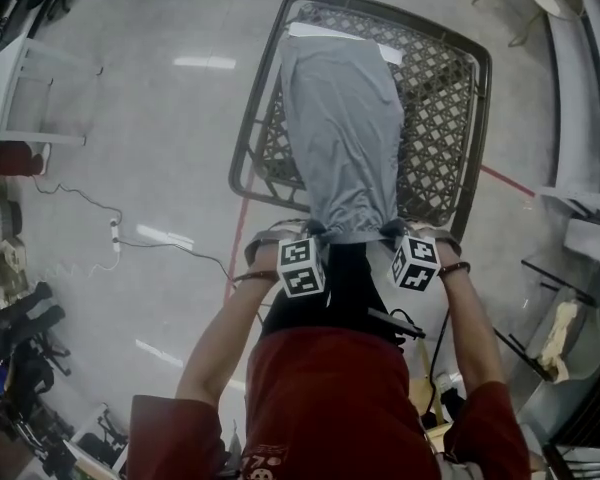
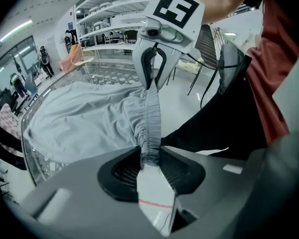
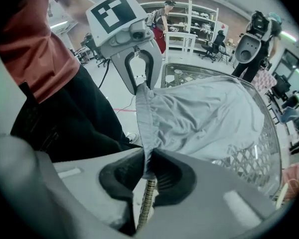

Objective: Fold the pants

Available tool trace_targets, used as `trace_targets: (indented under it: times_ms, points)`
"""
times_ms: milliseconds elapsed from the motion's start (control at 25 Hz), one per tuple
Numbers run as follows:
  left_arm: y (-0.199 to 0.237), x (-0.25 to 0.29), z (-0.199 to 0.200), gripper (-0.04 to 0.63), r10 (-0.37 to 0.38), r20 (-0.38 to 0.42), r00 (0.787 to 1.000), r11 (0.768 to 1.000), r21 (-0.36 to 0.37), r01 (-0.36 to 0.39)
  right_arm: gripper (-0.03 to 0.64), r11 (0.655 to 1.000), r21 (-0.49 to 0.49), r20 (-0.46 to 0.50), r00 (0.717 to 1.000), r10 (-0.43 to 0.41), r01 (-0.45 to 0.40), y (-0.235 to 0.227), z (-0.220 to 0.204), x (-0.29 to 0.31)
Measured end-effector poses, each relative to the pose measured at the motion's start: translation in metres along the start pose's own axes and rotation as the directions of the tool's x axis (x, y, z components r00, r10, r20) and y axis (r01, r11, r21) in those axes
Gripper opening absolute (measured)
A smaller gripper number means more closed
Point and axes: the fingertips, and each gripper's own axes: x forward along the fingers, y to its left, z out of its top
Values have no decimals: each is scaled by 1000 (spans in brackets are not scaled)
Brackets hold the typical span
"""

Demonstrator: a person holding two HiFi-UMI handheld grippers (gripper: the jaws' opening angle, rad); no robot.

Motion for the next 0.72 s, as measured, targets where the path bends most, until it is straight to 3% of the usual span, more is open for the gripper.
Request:
trace_targets:
  times_ms: [240,720]
  points:
    - [43,-27,16,121,56,11,998,998,7,-57,40,998,29,42,997,-60,58,-37,14,-30]
    - [162,-68,43,120,176,-8,984,984,-30,-176,38,988,-47,104,985,-138,144,-167,46,-82]
